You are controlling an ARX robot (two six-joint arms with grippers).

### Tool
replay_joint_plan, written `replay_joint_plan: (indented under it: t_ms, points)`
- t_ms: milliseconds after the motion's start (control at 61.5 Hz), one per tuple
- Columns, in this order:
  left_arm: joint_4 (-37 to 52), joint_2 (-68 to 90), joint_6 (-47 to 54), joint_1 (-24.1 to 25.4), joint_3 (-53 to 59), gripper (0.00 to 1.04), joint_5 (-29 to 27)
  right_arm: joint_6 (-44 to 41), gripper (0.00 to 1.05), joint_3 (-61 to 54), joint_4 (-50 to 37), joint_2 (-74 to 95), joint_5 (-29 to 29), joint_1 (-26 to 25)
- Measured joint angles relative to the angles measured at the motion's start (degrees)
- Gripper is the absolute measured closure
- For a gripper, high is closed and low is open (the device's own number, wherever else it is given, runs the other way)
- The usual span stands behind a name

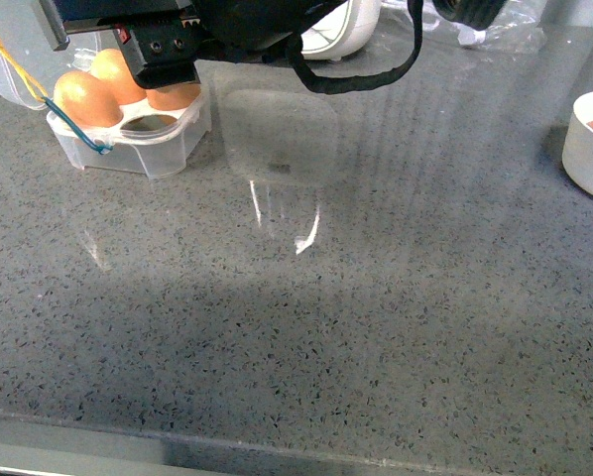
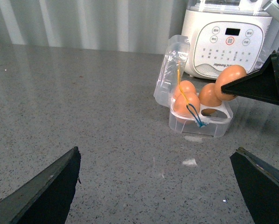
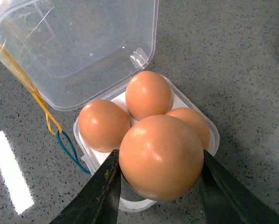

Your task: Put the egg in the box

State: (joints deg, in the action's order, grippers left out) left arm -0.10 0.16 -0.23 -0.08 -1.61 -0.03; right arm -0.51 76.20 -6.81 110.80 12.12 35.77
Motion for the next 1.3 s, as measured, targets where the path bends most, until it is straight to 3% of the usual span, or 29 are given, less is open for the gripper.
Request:
replay_joint_plan:
  t_ms: [830,911,1171,1302]
  points:
    - [0.0,0.0,0.0,0.0,0.0,0.07,0.0,2.2,0.64,1.7,2.1,1.2,1.6,1.3]
    - [0.0,0.0,0.0,0.0,0.0,0.07,0.0,2.0,0.45,1.7,2.3,1.2,1.7,1.3]
    - [0.0,0.0,0.0,0.0,0.0,0.07,0.0,2.1,0.06,1.5,2.2,0.7,2.0,0.7]
    - [0.0,0.0,0.0,0.0,0.0,0.07,0.0,3.5,0.08,-0.3,0.3,-1.6,3.0,-0.8]
